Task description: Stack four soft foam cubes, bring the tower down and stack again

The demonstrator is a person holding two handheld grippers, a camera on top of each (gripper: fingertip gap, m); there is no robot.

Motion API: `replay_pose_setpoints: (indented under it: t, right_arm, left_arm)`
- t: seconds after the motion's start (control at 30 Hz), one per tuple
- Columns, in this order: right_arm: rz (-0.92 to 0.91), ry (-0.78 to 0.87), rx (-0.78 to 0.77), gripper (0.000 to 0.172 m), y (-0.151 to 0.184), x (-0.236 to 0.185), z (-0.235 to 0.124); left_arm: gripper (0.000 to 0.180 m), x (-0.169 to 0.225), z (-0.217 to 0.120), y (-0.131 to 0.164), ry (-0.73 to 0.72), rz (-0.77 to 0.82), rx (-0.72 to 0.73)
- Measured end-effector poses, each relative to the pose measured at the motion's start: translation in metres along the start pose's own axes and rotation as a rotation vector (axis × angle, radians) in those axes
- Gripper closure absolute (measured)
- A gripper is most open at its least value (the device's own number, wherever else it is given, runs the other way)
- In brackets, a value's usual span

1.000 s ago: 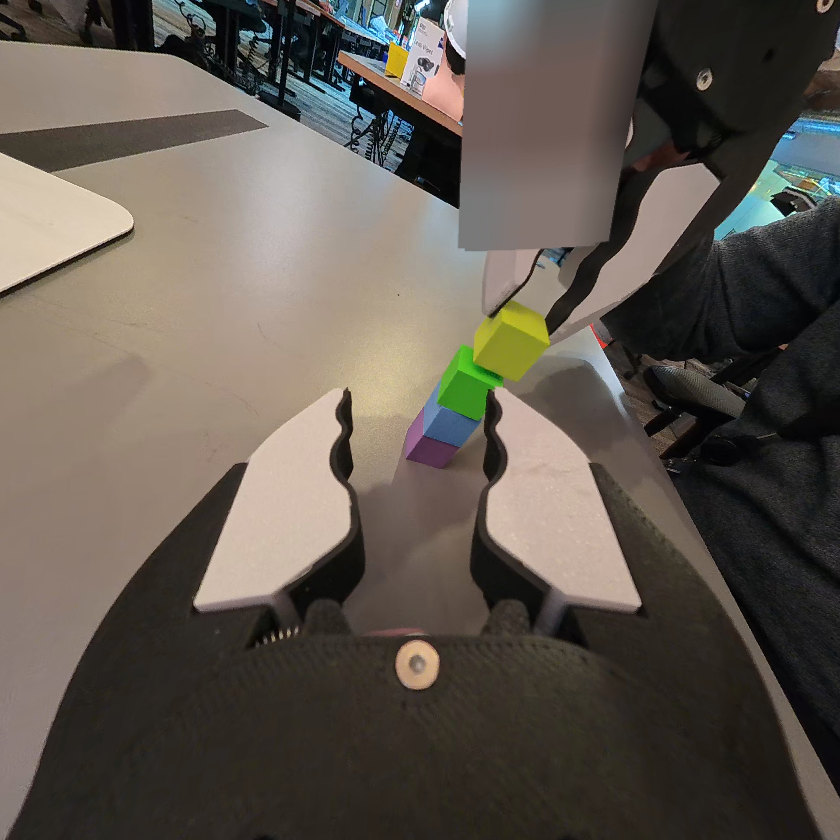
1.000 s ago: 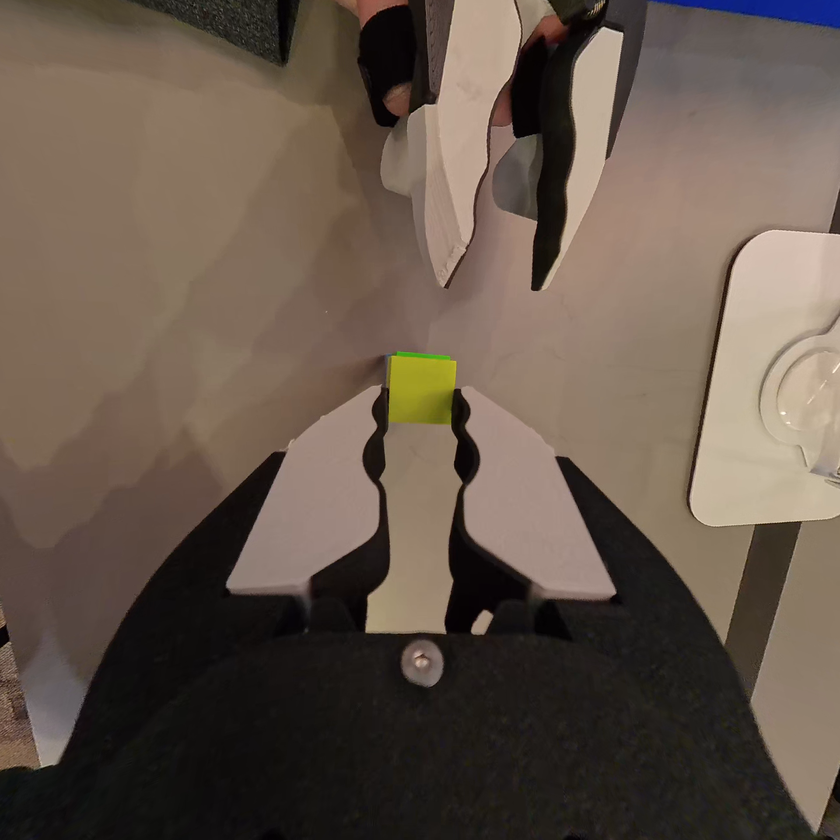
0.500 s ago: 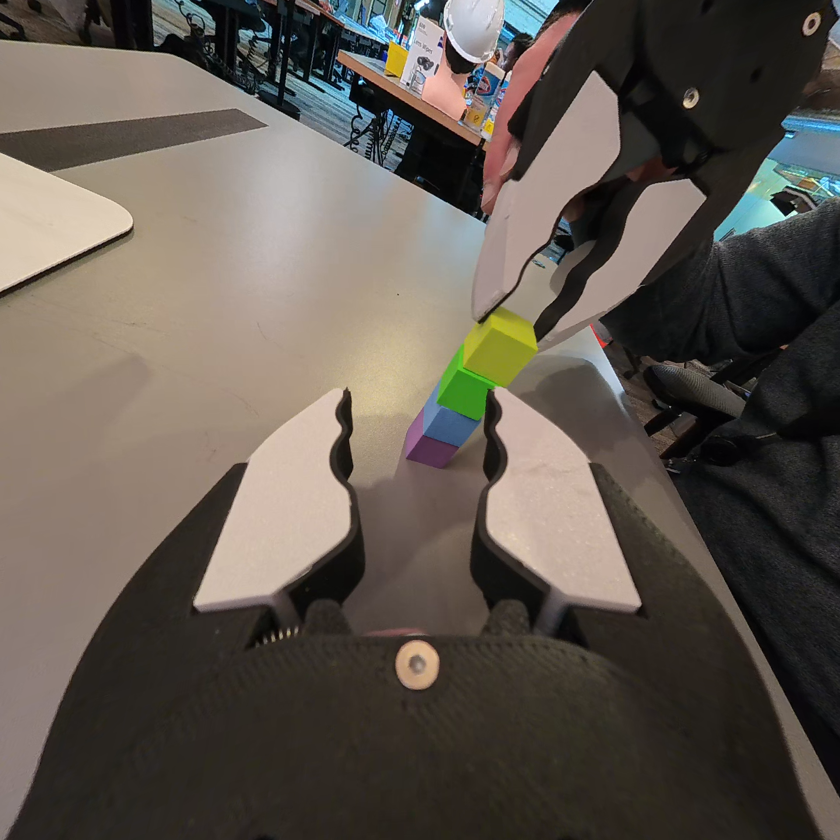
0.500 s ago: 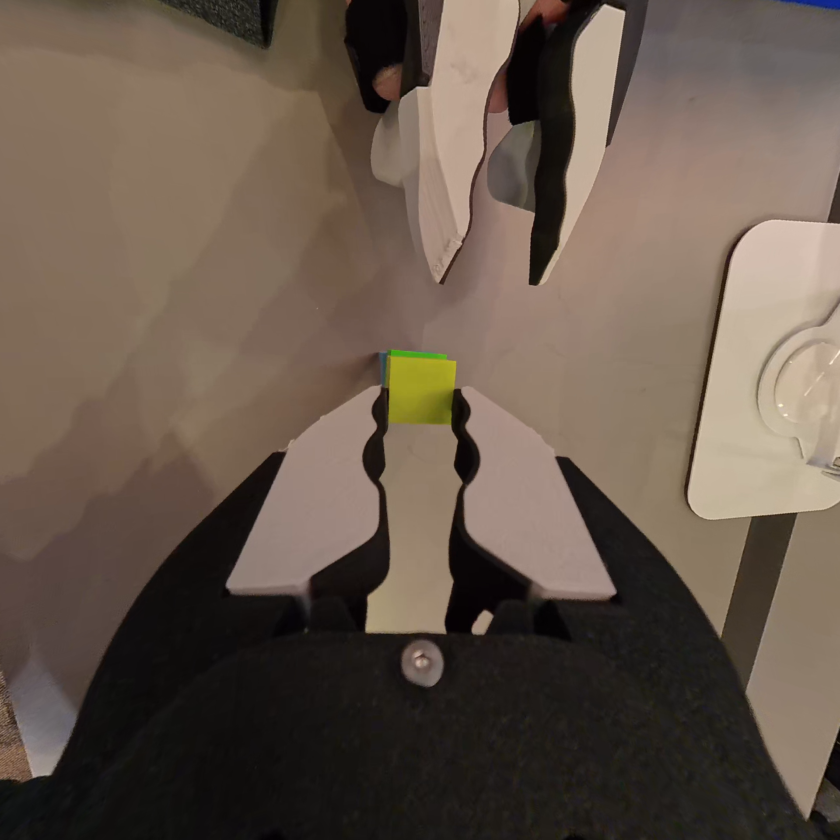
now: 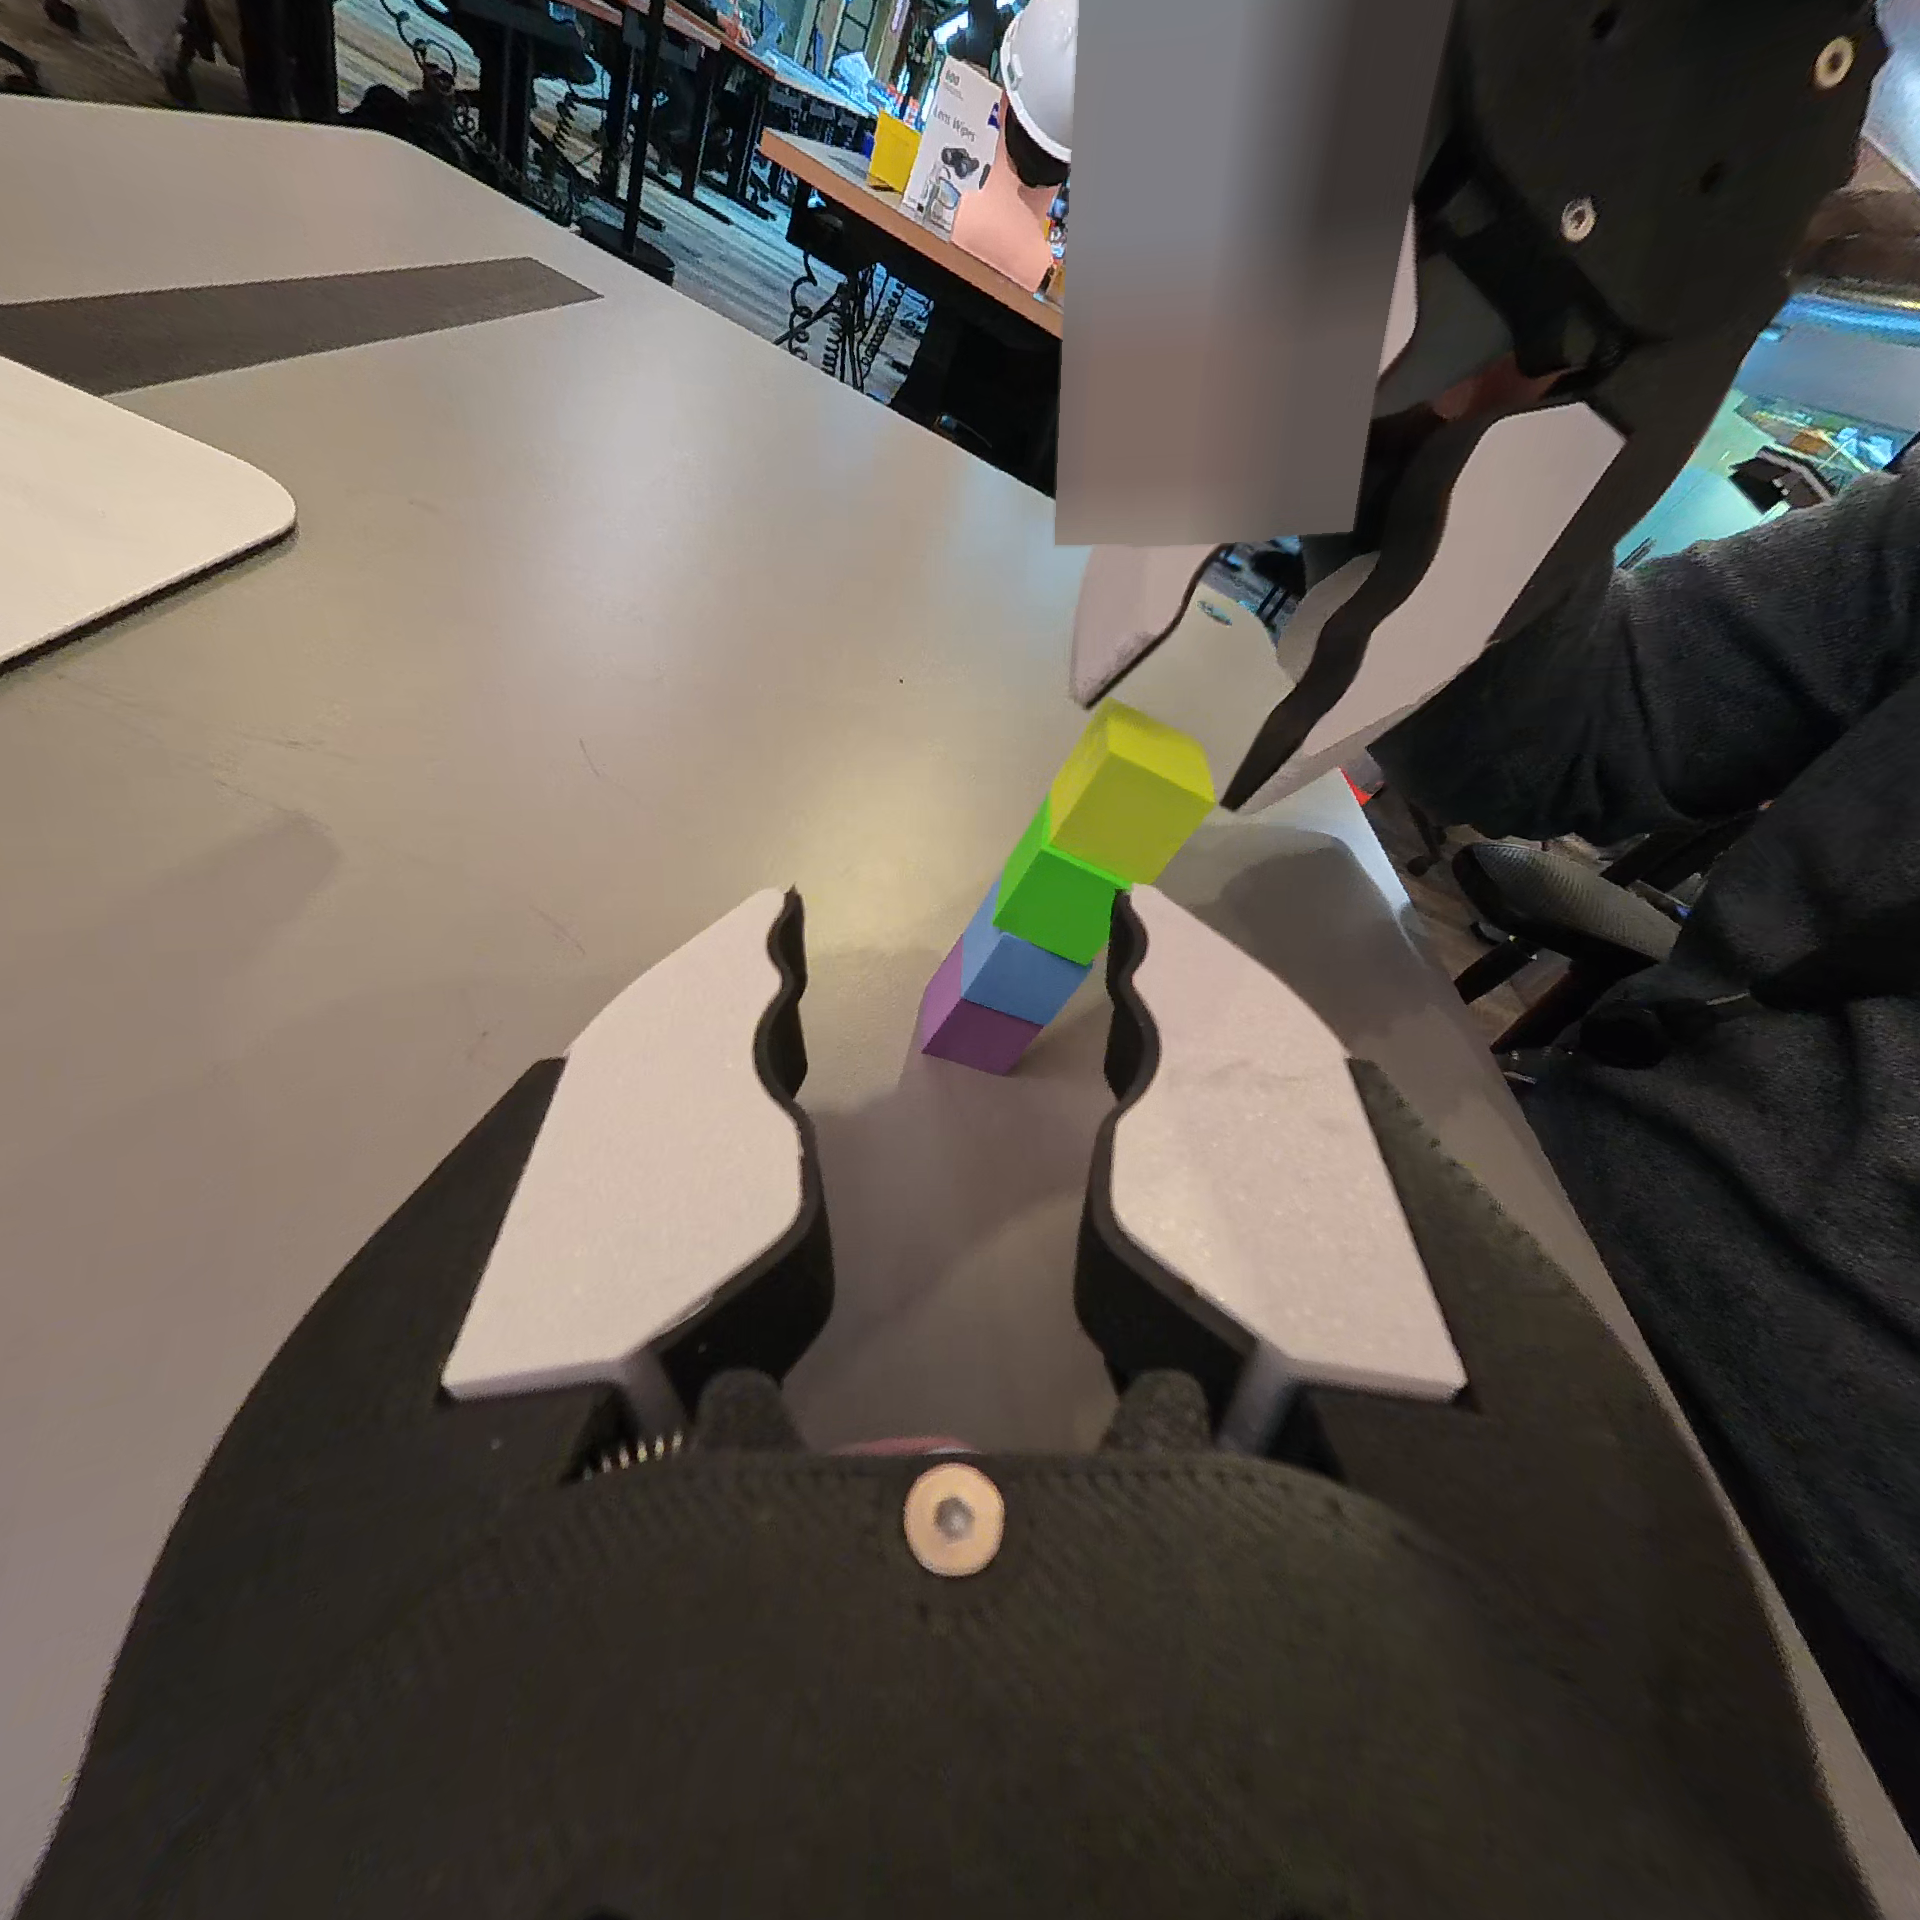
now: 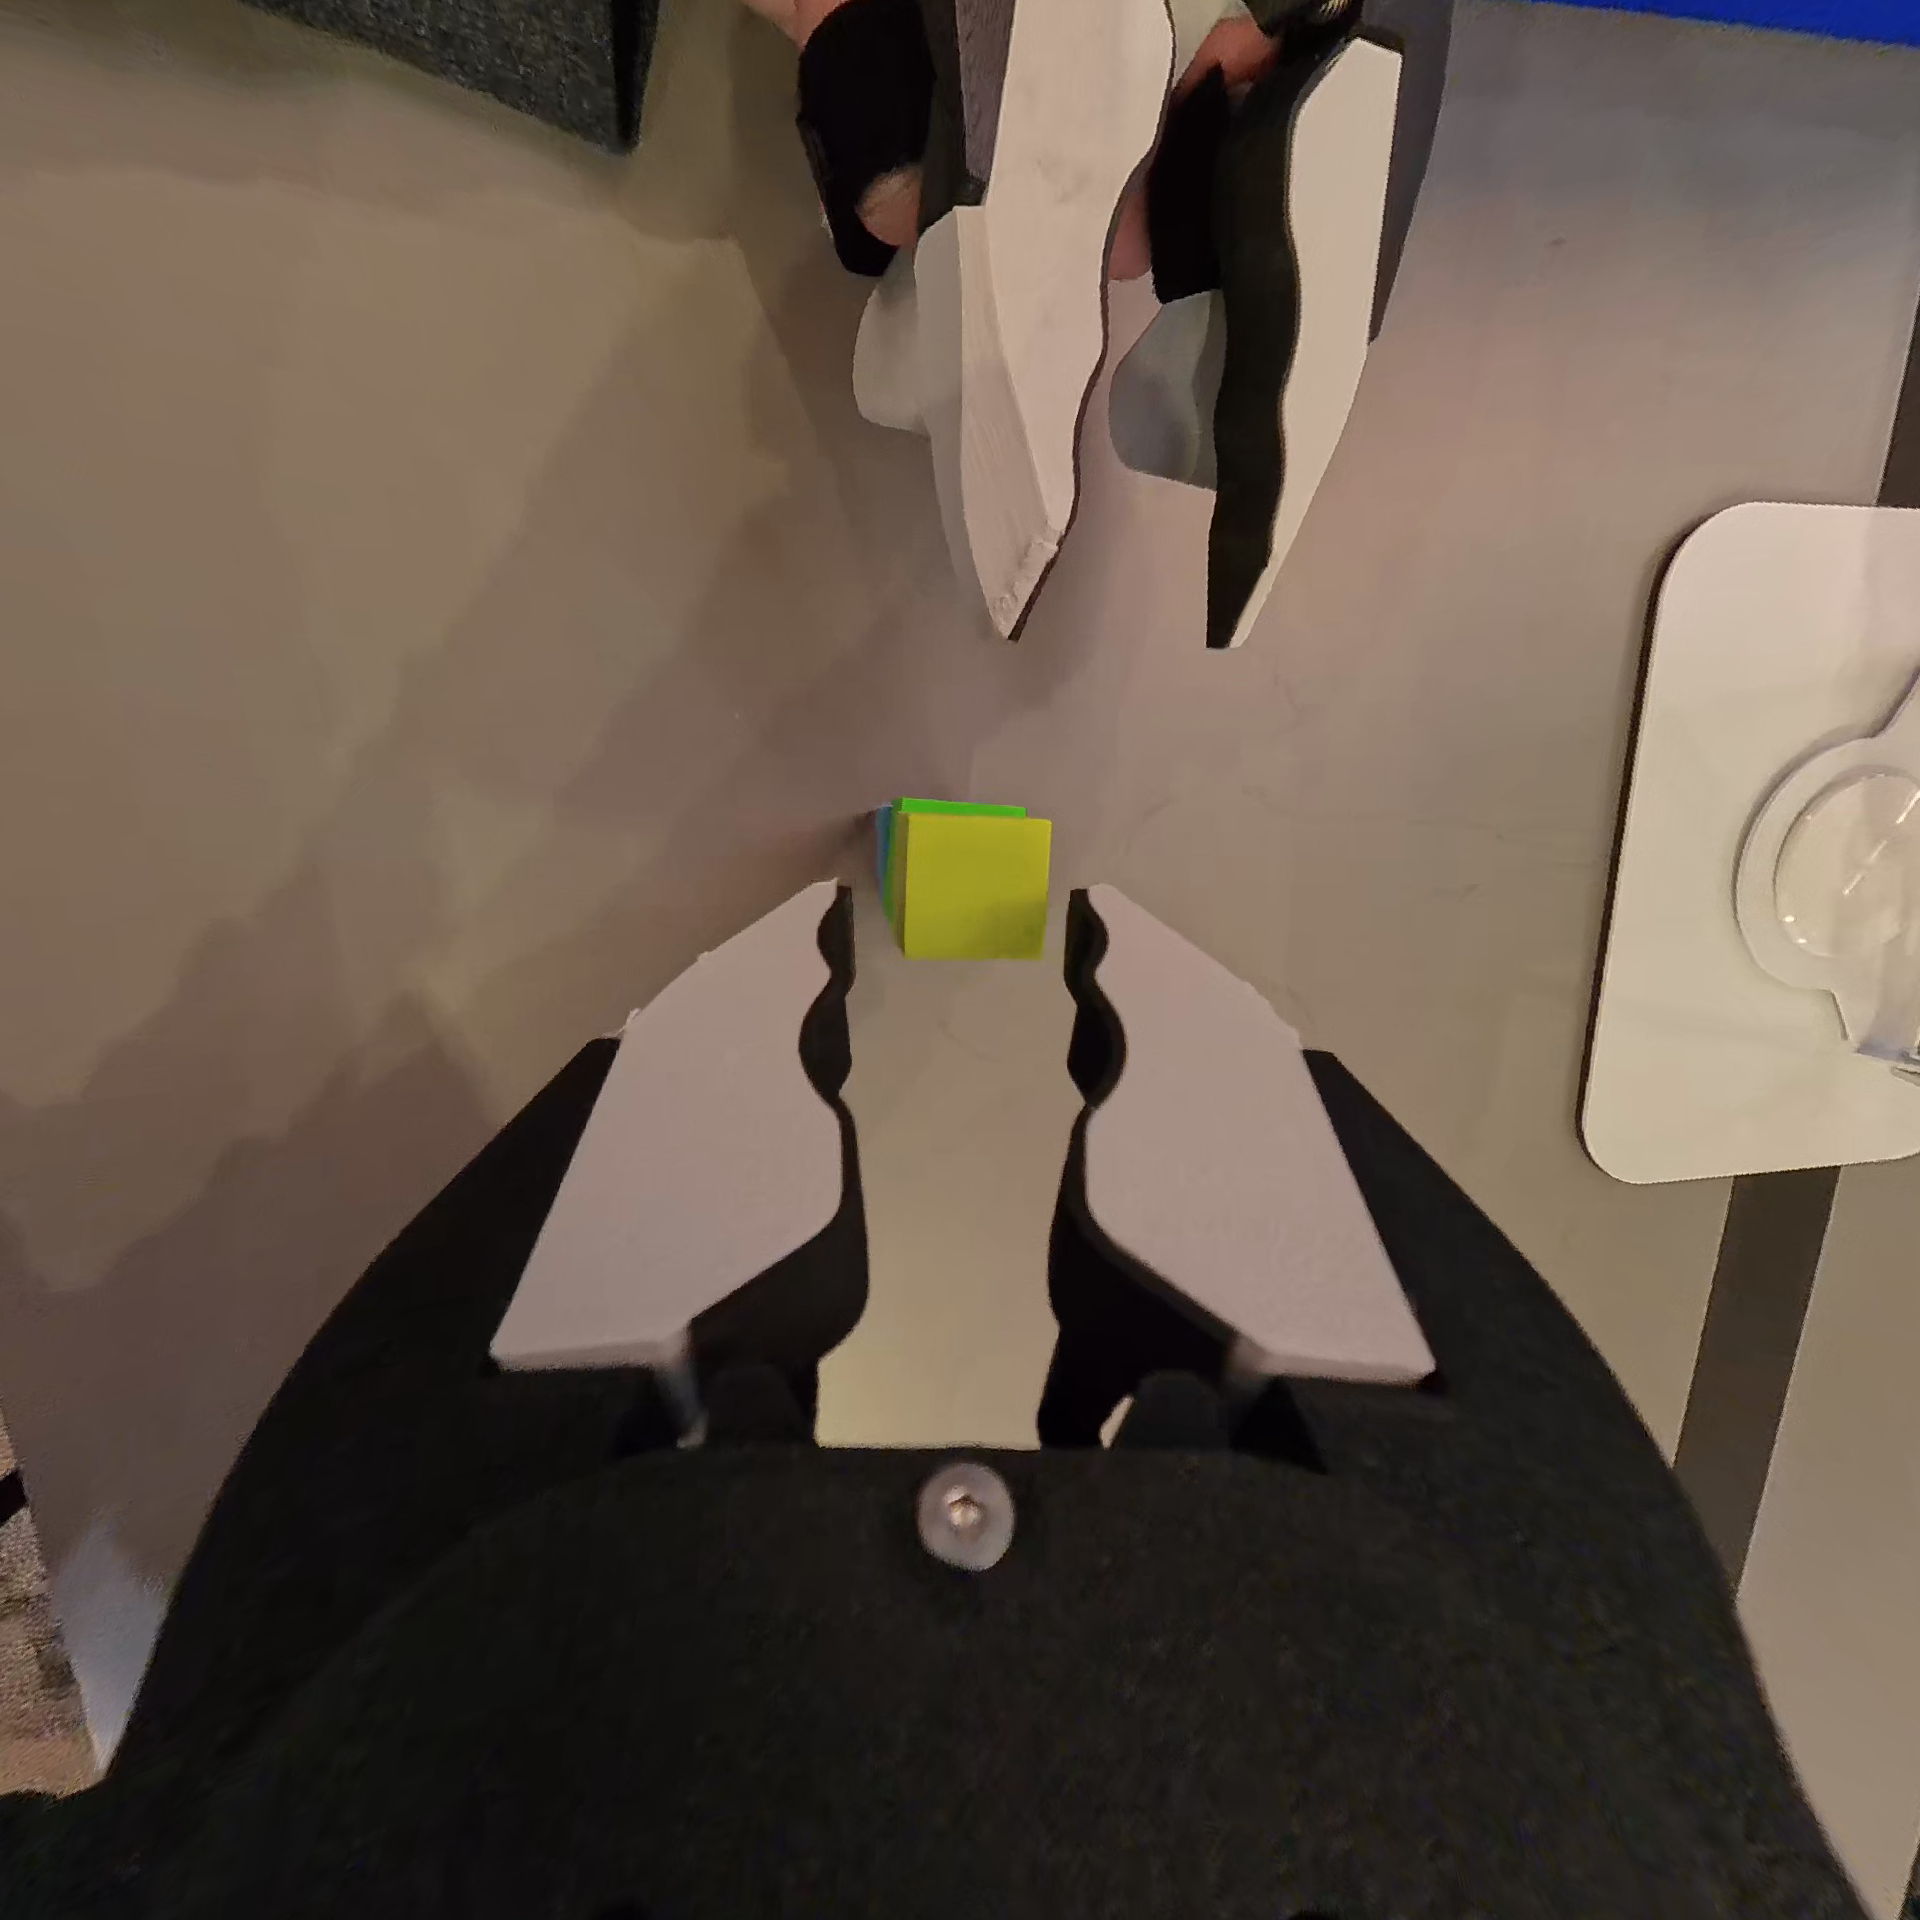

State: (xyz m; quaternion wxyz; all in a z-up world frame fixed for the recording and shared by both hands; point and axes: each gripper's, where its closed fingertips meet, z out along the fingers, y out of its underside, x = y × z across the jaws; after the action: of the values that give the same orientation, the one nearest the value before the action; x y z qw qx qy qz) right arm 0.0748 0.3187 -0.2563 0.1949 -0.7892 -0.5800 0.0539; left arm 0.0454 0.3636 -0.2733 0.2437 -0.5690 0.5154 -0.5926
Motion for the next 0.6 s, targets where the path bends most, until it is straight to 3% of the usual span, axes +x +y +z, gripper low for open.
replay_pose_setpoints:
  t: [0.3,0.47,0.6]
  right_arm:
    - [0.206,0.12,0.132,0.131,0.007,0.023,-0.055]
    - [0.471,0.235,0.266,0.137,0.038,0.035,-0.073]
    - [0.662,0.409,0.292,0.147,0.089,0.042,-0.063]
  left_arm:
    - [0.125,0.0,0.0,0.0,0.003,0.002,0.001]
    - [0.125,-0.001,-0.001,-0.001,-0.006,0.0,0.01]
    - [0.129,-0.005,-0.002,-0.003,-0.047,0.005,0.026]
